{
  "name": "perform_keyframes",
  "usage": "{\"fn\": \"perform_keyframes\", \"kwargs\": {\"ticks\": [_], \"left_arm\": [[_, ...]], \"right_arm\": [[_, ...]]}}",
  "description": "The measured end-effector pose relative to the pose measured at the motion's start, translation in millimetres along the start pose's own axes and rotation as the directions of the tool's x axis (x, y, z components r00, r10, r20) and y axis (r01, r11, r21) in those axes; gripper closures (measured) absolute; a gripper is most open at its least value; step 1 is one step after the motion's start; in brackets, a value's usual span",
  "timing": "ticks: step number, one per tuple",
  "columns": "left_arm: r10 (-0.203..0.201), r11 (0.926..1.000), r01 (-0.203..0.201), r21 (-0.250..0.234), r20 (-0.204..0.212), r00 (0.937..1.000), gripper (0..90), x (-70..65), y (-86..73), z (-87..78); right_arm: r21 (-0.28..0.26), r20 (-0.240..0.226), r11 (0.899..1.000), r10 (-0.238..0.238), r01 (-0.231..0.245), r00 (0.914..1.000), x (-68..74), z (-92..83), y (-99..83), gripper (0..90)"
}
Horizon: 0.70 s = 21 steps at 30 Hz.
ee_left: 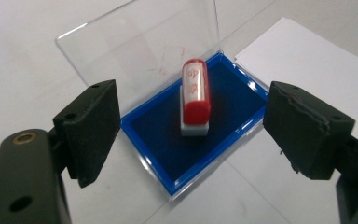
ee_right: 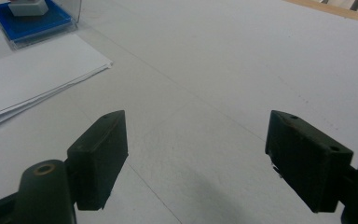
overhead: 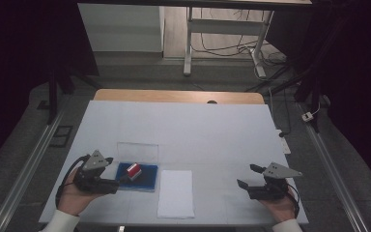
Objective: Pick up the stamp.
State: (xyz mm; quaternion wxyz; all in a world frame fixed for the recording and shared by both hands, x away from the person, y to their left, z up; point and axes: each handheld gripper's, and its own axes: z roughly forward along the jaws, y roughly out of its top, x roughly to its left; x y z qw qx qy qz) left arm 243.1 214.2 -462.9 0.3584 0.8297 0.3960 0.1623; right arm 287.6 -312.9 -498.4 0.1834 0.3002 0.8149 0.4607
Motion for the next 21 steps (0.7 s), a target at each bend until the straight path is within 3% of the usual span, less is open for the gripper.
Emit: {"fn": "perform_keyframes", "kwargs": {"ticks": [10, 21], "left_arm": [[0.008, 0.9985, -0.009, 0.054, 0.018, 0.9998, 22.7, -2.3, 15.2, 20.8], [-0.002, 0.9948, -0.001, 0.102, 0.023, 0.9997, 34.6, -2.0, 16.3, 37.2]], "right_arm": [[0.015, 0.005, 1.0, -0.005, 0.005, 1.0, -0.5, 0.7, -0.6, 21.3], [0.032, 0.014, 0.999, -0.012, 0.011, 0.9998, 1.0, 2.5, -1.0, 21.6]]}}
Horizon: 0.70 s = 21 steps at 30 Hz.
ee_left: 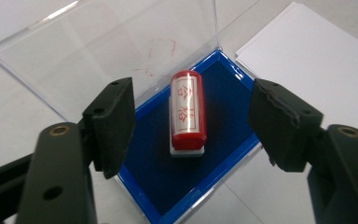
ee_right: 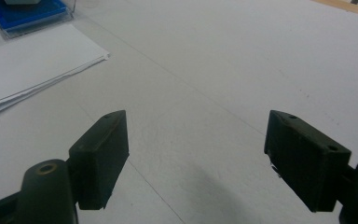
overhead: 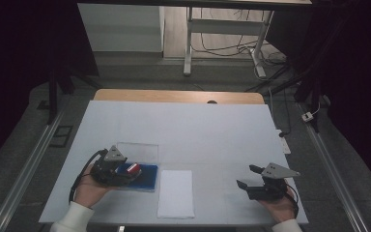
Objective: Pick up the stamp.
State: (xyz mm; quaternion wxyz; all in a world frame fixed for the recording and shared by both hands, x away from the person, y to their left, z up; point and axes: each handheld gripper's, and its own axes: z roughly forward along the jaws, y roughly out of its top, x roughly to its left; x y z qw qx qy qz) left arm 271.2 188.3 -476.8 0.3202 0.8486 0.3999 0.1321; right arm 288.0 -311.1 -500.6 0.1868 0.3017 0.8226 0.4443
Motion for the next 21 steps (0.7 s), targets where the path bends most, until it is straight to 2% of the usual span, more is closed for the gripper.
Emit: {"fn": "perform_keyframes", "kwargs": {"ticks": [9, 14, 21], "left_arm": [[0.006, 0.9998, -0.006, 0.018, 0.005, 1.0, 47.9, 0.0, 0.3, 9.2], [0.004, 0.9997, -0.004, 0.025, 0.01, 0.9999, 51.4, 0.8, 0.1, 12.7], [0.014, 0.9995, -0.014, 0.028, 0.008, 0.9999, 60.9, 1.4, 0.4, 16.4]], "right_arm": [[0.006, -0.001, 1.0, 0.001, -0.001, 1.0, -0.4, 0.4, -1.1, 22.1], [0.014, 0.002, 1.0, -0.002, 0.002, 1.0, -1.1, -0.3, -1.5, 22.4], [0.001, -0.002, 1.0, 0.009, -0.009, 1.0, -1.6, -0.6, -2.5, 22.7]]}}
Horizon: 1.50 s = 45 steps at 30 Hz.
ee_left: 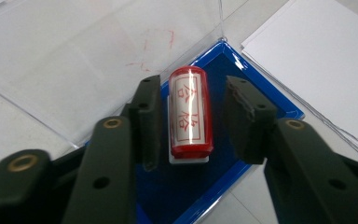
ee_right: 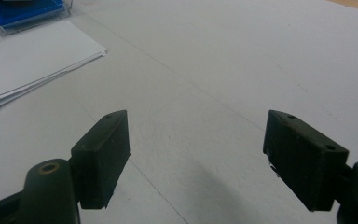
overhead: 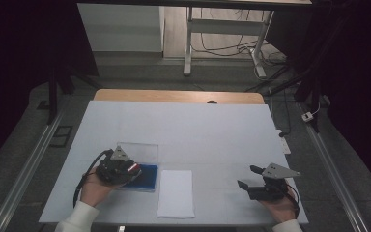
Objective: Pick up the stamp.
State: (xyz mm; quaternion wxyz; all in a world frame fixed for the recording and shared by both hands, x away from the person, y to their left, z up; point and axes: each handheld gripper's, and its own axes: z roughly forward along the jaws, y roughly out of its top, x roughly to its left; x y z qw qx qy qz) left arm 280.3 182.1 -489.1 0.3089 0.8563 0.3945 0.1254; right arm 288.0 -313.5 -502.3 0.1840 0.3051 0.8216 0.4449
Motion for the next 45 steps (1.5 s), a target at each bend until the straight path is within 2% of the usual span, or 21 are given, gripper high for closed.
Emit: {"fn": "perform_keyframes", "kwargs": {"ticks": [5, 17, 28, 33, 40, 45], "left_arm": [[0.006, 1.0, -0.006, 0.001, -0.001, 1.0, 68.6, 0.5, -0.2, 0.8], [0.009, 1.0, -0.009, -0.004, -0.012, 0.9999, 70.6, -0.1, -0.3, -0.1], [0.006, 0.9996, -0.006, -0.029, 0.0, 1.0, 70.6, 0.5, 0.2, -9.1], [0.004, 0.9977, -0.003, -0.067, 0.006, 1.0, 70.6, 0.0, 2.5, -19.2], [0.024, 0.9916, -0.022, -0.127, 0.009, 0.9997, 70.6, -4.2, 8.6, -41.5], [0.031, 0.9888, -0.029, -0.147, 0.008, 0.9995, 70.6, -5.6, 10.6, -48.7]], "right_arm": [[0.007, 0.006, 1.0, -0.005, 0.005, 1.0, -0.3, -0.9, -0.4, 22.8], [0.019, 0.007, 1.0, -0.009, 0.009, 0.9999, 0.5, -1.6, -0.5, 23.4], [0.02, -0.001, 1.0, -0.01, 0.01, 1.0, 1.3, -0.6, -1.1, 24.0], [0.021, 0.0, 1.0, -0.01, 0.01, 0.9999, 1.2, -0.8, -1.3, 24.2], [0.024, 0.0, 1.0, -0.011, 0.011, 0.9999, 1.3, -0.7, -1.4, 24.4], [0.025, -0.002, 1.0, -0.01, 0.011, 0.9999, 1.8, 0.0, -1.5, 24.6]]}}
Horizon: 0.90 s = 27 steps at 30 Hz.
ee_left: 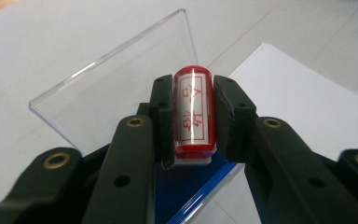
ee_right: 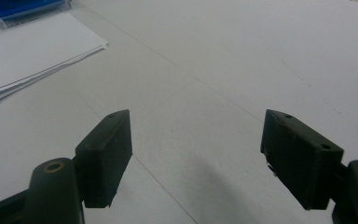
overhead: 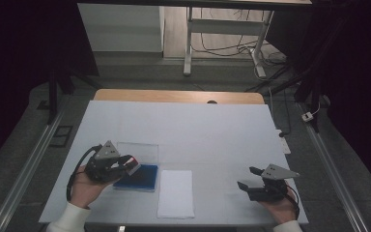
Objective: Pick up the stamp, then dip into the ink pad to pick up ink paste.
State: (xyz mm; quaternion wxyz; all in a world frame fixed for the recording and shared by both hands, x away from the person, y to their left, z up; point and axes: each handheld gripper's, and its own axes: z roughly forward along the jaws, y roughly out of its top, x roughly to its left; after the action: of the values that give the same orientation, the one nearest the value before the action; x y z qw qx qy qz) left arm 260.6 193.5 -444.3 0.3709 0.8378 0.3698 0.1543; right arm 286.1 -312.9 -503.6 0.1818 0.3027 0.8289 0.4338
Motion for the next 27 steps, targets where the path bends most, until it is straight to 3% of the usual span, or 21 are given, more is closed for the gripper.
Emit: {"fn": "perform_keyframes", "kwargs": {"ticks": [8, 27], "left_arm": [[-0.008, 1.0, 0.008, 0.002, -0.008, 0.9999, 70.6, 1.3, -0.8, 1.4], [-0.004, 0.9915, 0.008, 0.13, -0.029, 0.9996, 70.6, 7.0, -8.3, 32.9]], "right_arm": [[0.002, 0.001, 1.0, -0.002, 0.002, 1.0, 0.4, 0.5, -0.1, 24.8], [0.019, -0.003, 1.0, -0.007, 0.008, 1.0, 0.7, 2.6, -1.0, 25.4]]}}
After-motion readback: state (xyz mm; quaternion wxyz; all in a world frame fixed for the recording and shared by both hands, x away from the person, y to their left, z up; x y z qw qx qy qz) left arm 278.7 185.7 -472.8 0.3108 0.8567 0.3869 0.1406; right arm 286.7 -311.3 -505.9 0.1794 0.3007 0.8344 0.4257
